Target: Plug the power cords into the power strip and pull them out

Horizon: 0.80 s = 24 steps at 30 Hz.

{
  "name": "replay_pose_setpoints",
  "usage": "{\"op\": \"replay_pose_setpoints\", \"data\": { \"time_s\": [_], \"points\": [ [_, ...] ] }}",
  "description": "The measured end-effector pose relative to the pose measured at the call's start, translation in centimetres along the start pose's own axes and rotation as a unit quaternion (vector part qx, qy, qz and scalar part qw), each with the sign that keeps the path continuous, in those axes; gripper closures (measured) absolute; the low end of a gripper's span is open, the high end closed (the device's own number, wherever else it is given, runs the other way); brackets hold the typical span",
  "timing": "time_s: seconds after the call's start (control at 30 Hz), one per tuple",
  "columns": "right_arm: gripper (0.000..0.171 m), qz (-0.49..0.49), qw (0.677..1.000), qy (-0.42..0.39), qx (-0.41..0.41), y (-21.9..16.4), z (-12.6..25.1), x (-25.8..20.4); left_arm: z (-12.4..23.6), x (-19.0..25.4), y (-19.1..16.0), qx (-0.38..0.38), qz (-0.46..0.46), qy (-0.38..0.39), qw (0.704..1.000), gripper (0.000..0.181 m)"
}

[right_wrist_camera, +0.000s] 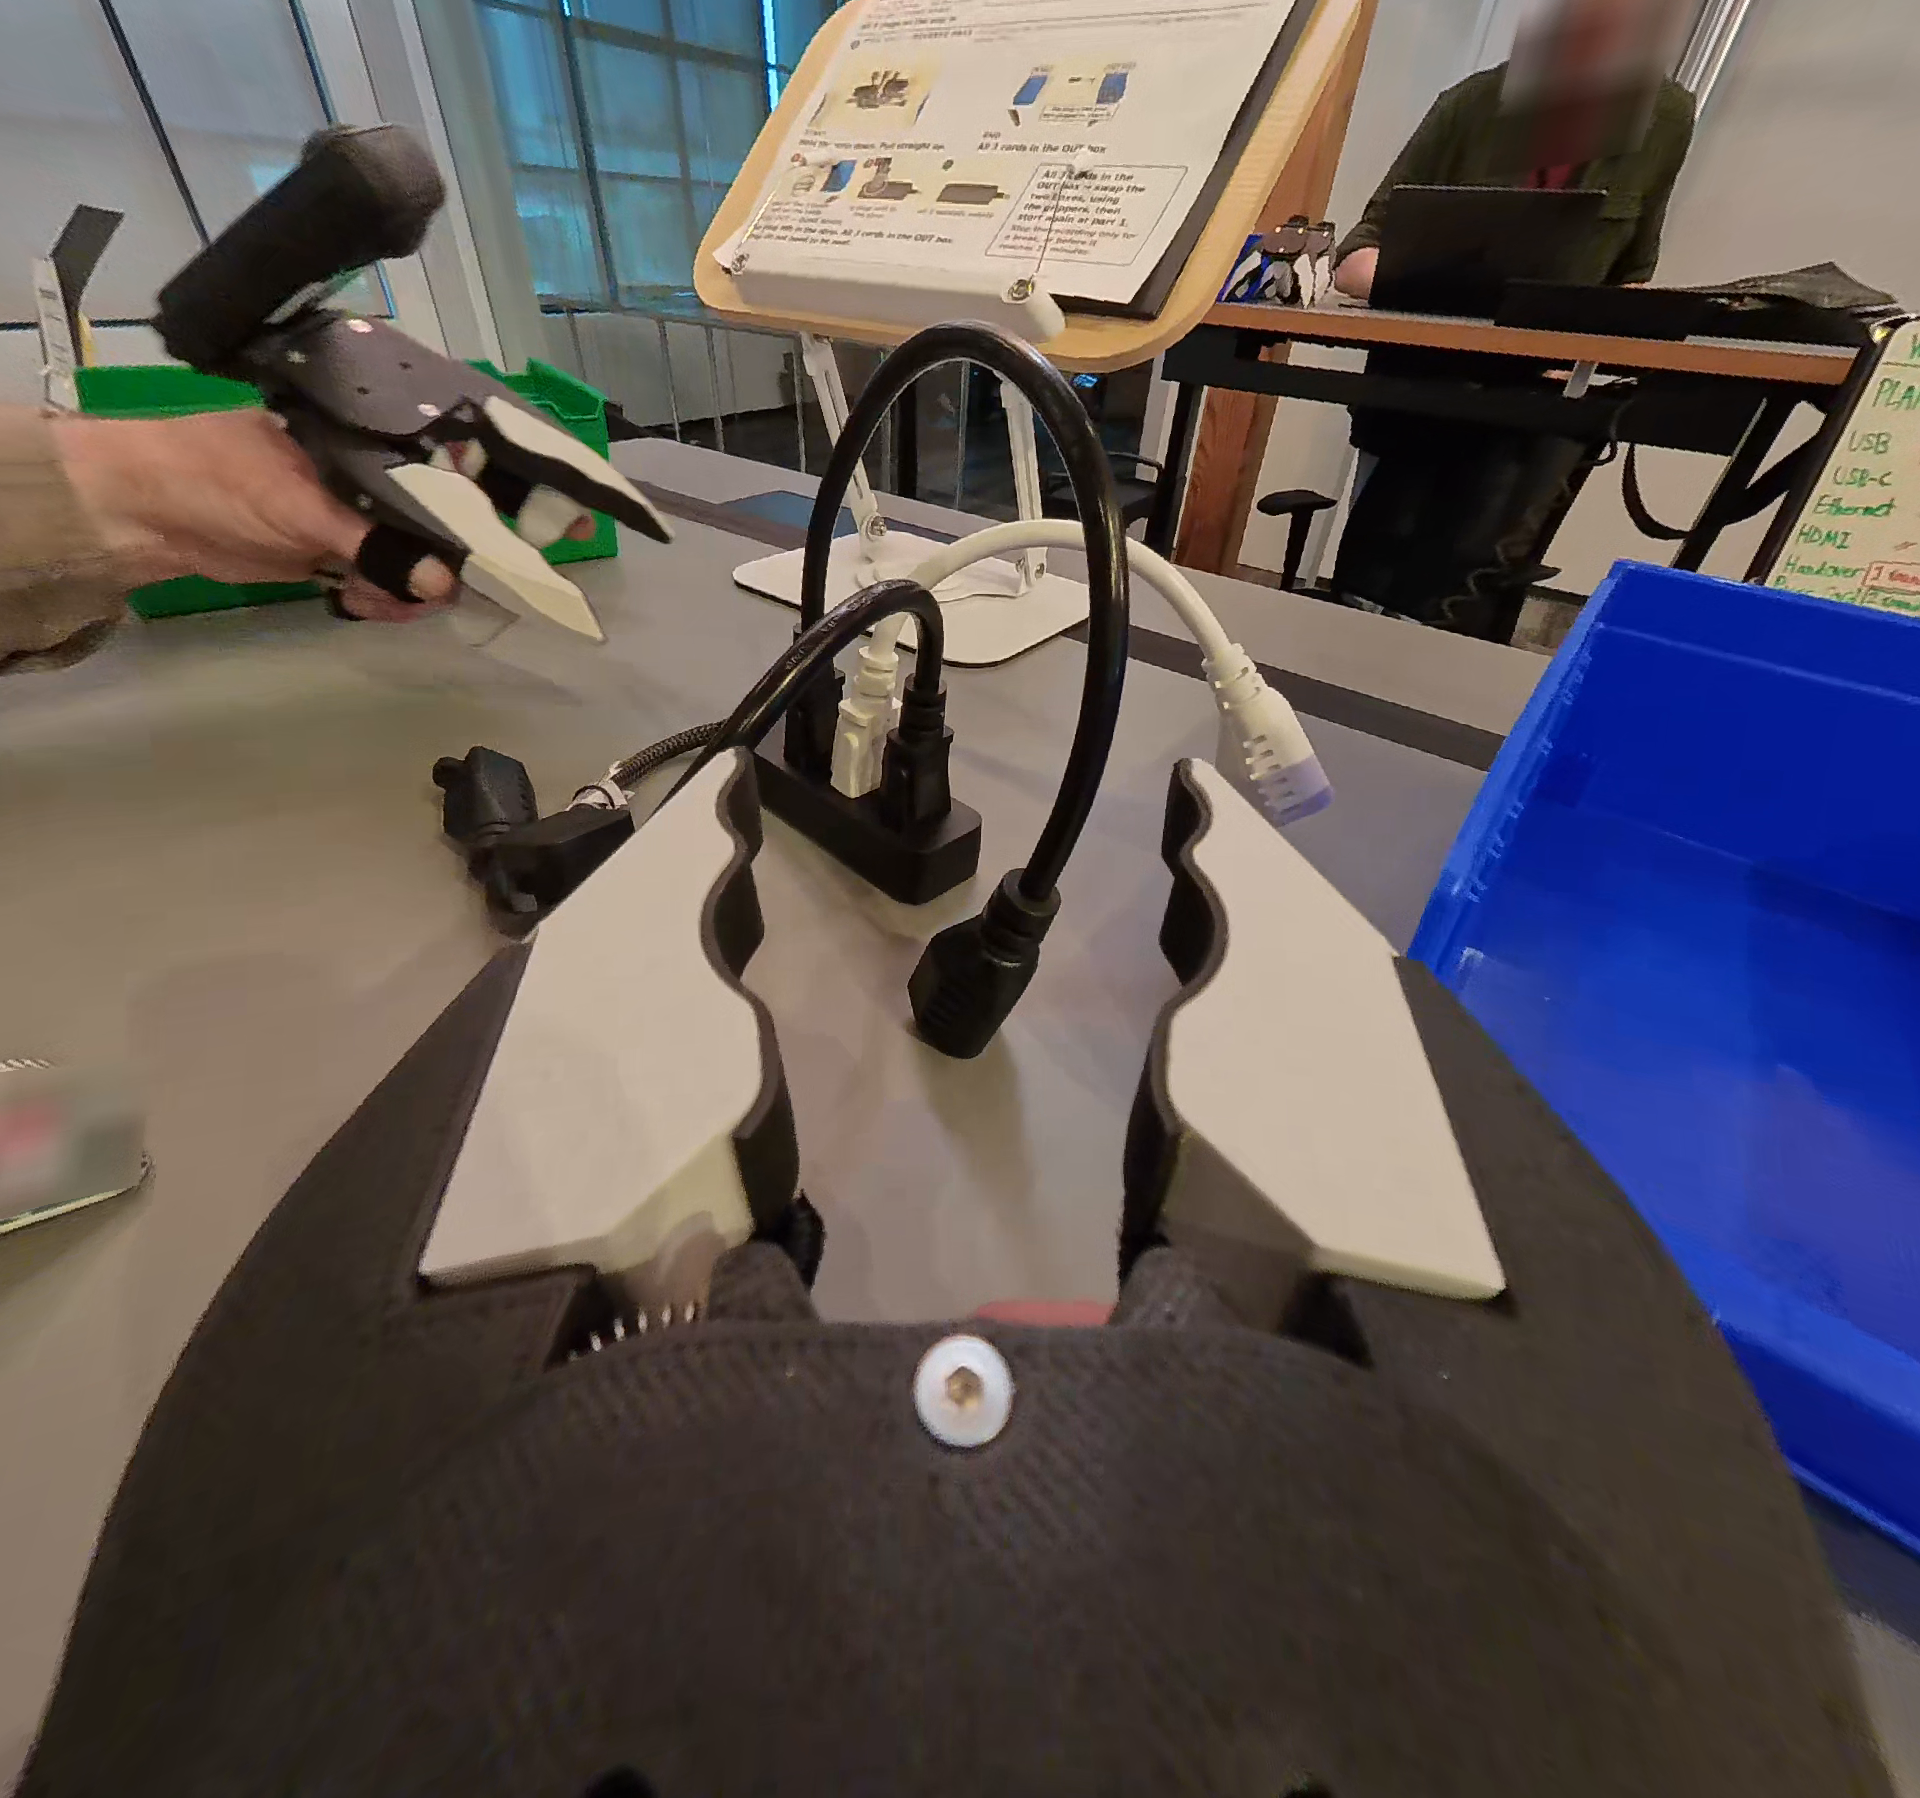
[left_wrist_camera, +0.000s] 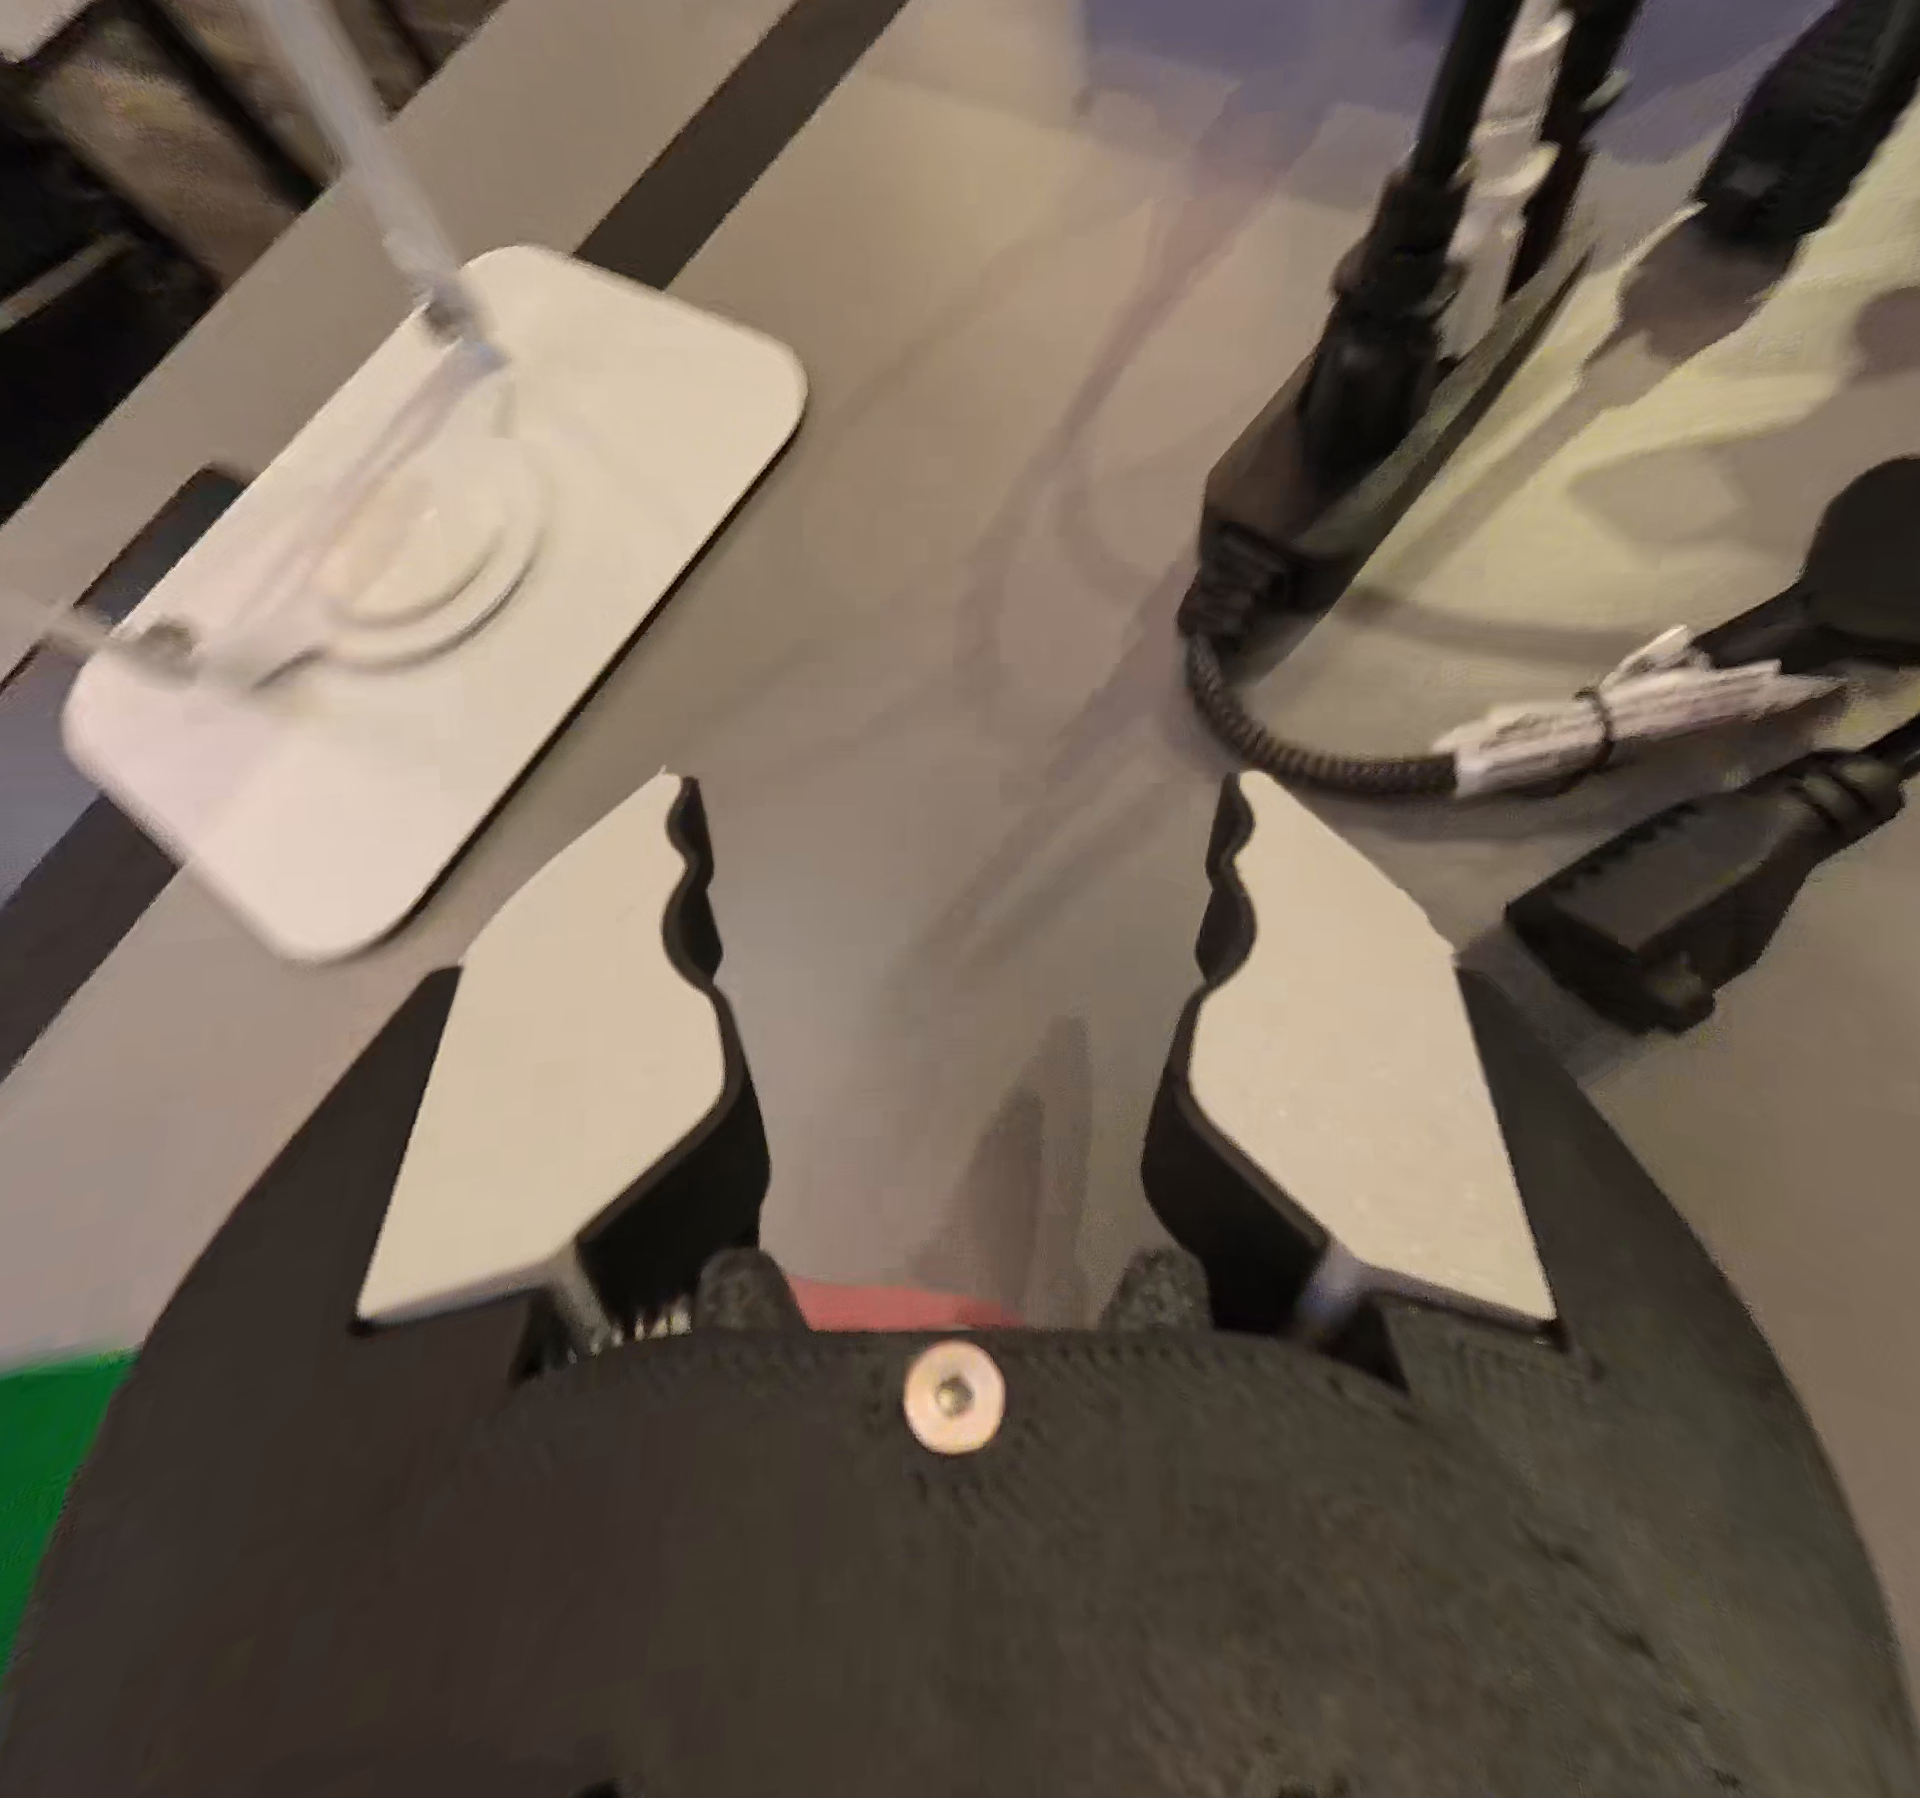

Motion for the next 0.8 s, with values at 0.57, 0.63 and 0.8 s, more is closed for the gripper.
{"op": "replay_pose_setpoints", "data": {
  "time_s": [0.57, 0.63, 0.8],
  "points": [
    [0.100, 0.056, 0.998, 0.000, -0.021, -0.3, -0.4, -1.2, 2.0, 0.1, -5.9, -0.022, 0.027, 0.112, 0.993, 0.102],
    [0.100, 0.063, 0.998, 0.002, -0.022, -0.4, -0.4, -1.4, 1.7, 0.2, -6.1, -0.034, 0.015, 0.118, 0.992, 0.104],
    [0.103, 0.091, 0.995, 0.011, -0.036, -0.7, -0.7, -2.1, 1.8, 0.2, -5.9, -0.028, 0.005, 0.130, 0.991, 0.105]
  ]
}}
Point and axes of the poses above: each gripper's, where its closed fingertips meet, z back along the fingers, y out of its top, x = y × z across the jaws, the point moved 3 cm from there along z, back along the fingers, and after that the axes turned 6 degrees about z, right-handed, at the moved point
